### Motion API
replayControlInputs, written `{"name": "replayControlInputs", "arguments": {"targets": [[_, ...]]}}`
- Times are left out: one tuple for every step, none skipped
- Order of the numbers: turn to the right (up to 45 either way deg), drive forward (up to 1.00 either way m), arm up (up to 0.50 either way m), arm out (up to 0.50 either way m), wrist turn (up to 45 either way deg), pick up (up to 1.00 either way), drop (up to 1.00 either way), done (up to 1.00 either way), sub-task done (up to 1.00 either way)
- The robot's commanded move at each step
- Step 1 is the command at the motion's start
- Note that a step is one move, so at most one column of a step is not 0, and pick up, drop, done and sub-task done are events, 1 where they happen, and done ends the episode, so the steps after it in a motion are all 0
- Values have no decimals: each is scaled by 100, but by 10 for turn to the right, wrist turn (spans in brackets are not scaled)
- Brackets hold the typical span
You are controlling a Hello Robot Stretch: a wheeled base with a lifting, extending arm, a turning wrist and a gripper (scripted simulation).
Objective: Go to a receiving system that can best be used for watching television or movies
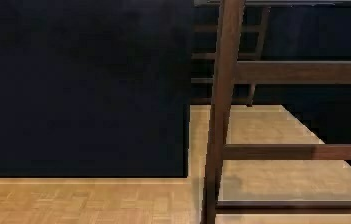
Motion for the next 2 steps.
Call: {"name": "replayControlInputs", "arguments": {"targets": [[-450,0,0,0,0,0,0,0,0],[-270,0,0,0,0,0,0,0,0]]}}
